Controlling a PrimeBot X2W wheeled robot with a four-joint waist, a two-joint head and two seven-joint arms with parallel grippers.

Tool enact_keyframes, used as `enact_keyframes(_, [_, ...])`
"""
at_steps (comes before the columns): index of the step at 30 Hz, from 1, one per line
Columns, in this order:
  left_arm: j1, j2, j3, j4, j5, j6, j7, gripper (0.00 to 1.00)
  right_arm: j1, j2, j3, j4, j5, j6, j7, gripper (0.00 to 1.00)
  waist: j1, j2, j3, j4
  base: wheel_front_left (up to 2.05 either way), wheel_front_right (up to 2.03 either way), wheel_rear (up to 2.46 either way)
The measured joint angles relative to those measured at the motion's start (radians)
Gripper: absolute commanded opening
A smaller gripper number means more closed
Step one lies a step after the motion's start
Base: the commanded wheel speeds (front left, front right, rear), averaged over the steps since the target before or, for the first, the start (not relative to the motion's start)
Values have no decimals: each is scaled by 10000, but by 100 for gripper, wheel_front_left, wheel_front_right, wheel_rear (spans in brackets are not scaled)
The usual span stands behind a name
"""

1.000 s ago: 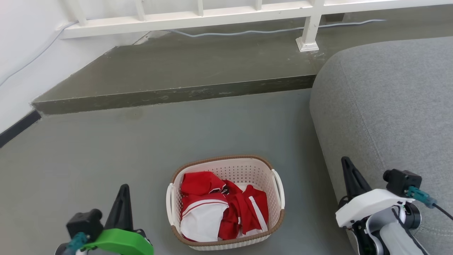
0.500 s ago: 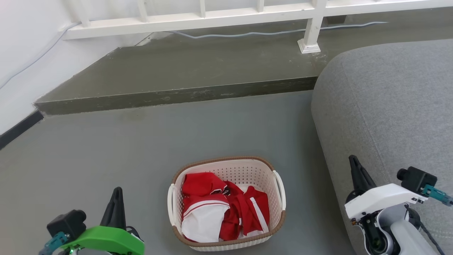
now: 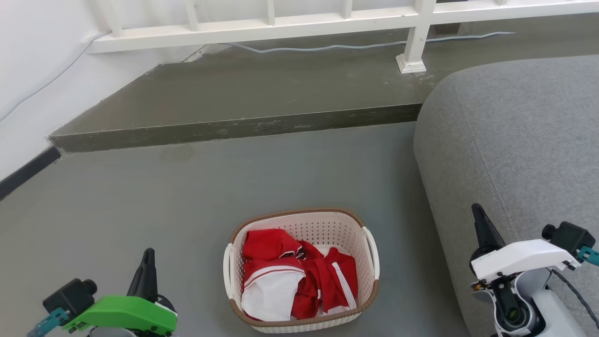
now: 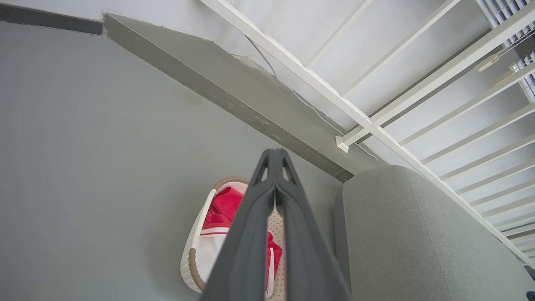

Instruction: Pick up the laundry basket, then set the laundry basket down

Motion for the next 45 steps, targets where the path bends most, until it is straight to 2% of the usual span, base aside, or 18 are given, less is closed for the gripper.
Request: enact_keyframes(45, [-689,48,1108,765,-6161,-1089,1231,0,-188,439,-1987,52,5442,1049,1338,0,0,0,-199,212,0,0,0])
